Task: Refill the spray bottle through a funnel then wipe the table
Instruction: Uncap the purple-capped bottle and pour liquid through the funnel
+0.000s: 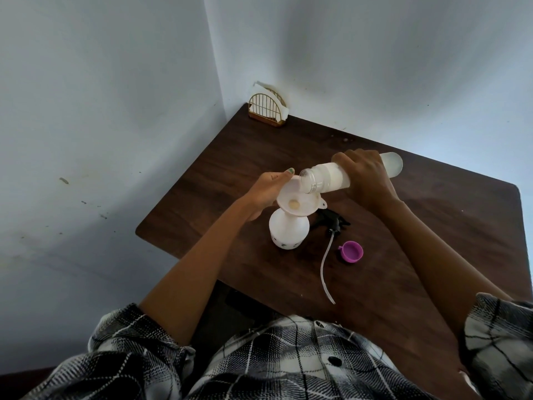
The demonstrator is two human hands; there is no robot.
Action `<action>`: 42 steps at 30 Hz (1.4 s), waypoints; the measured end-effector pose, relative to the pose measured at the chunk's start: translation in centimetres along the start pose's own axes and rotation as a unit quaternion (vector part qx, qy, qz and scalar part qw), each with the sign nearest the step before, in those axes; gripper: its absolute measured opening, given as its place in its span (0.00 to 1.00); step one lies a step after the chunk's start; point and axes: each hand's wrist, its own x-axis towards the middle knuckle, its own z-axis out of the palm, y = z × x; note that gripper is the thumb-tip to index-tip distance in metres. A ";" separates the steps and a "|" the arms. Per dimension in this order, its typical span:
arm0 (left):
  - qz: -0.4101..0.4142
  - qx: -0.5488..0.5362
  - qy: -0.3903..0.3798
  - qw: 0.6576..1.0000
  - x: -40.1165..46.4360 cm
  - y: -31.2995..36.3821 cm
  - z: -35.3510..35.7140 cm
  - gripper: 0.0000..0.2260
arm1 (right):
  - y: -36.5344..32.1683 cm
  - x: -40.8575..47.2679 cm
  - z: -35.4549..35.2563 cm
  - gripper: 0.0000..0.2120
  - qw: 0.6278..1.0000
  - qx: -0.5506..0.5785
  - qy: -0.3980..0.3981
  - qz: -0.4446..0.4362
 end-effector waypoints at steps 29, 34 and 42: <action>-0.010 -0.002 0.003 1.000 0.4 -0.5 -0.2 0.15 | -0.1 0.3 0.1 0.22 1.000 -0.004 -0.003 0.003; -0.012 -0.001 0.000 1.000 0.4 -0.4 -0.3 0.15 | 0.0 0.4 0.1 0.22 1.000 -0.008 0.000 0.002; -0.011 0.001 0.001 1.000 0.4 -0.5 -0.3 0.14 | -0.1 0.4 0.0 0.21 1.000 0.002 0.005 -0.002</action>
